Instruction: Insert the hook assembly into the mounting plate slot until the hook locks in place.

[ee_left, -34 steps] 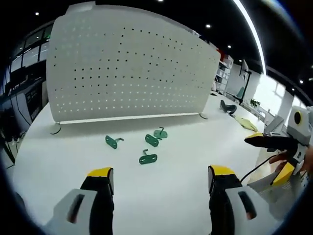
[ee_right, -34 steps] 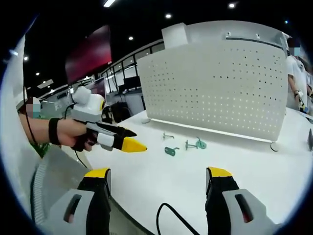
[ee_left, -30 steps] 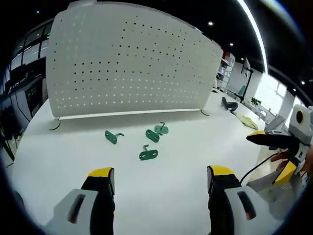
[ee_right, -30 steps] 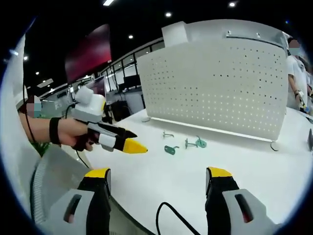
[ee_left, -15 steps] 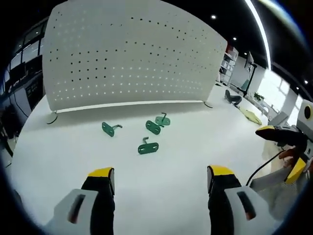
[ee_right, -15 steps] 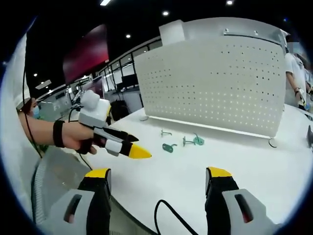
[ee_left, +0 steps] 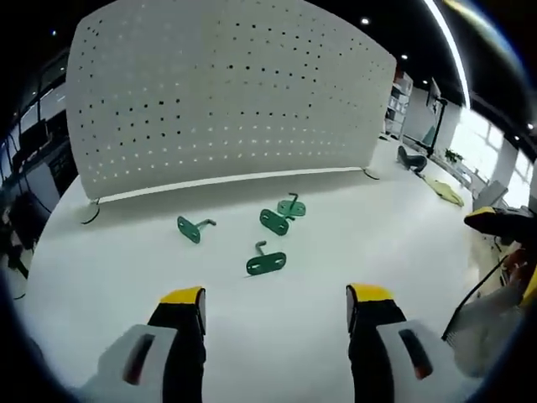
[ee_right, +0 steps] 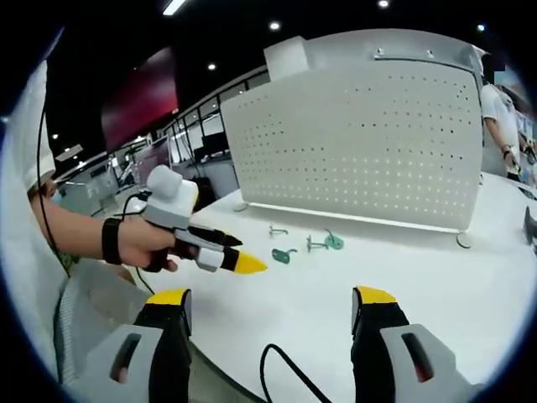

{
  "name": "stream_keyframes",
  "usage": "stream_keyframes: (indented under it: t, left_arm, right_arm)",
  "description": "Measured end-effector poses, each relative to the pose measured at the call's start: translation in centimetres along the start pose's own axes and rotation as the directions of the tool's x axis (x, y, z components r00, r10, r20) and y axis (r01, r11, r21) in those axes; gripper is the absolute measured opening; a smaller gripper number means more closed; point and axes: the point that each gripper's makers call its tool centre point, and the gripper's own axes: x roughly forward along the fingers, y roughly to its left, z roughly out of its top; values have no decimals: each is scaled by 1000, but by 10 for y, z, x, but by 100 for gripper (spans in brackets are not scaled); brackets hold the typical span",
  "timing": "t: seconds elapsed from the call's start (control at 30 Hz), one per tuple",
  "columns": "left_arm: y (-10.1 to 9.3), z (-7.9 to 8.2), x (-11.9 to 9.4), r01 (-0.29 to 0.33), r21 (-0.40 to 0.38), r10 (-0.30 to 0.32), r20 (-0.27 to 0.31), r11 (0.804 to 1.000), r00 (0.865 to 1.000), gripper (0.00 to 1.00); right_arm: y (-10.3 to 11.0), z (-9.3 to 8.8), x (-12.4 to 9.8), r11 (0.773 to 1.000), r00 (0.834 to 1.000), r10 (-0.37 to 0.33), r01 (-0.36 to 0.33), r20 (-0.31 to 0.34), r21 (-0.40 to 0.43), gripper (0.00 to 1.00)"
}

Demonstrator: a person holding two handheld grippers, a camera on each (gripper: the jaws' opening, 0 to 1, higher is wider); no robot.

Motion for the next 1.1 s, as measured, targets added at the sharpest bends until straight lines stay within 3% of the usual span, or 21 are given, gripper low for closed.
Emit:
stream_keyframes:
  t: [0.23,0.43,0.53,1.1]
  left_arm:
    - [8,-4,12,-41,-14,40,-18,999,999,68]
    - [12,0,17,-99,-28,100,23,995,995,63]
    - [12,-1,22,-108,-34,109,14,994,994,55]
    - [10,-3,40,-174,-60,175,11,983,984,48]
  right_arm:
    - [-1,-1,3,1000,1000,1,-1,1,11,79]
    - [0,0,3,1000,1000,9,-9,6,23,79]
    - [-2,2,1,999,1000,2,-3,21,42,79]
    - [-1,0,0,999,1000,-1,1,12,53,79]
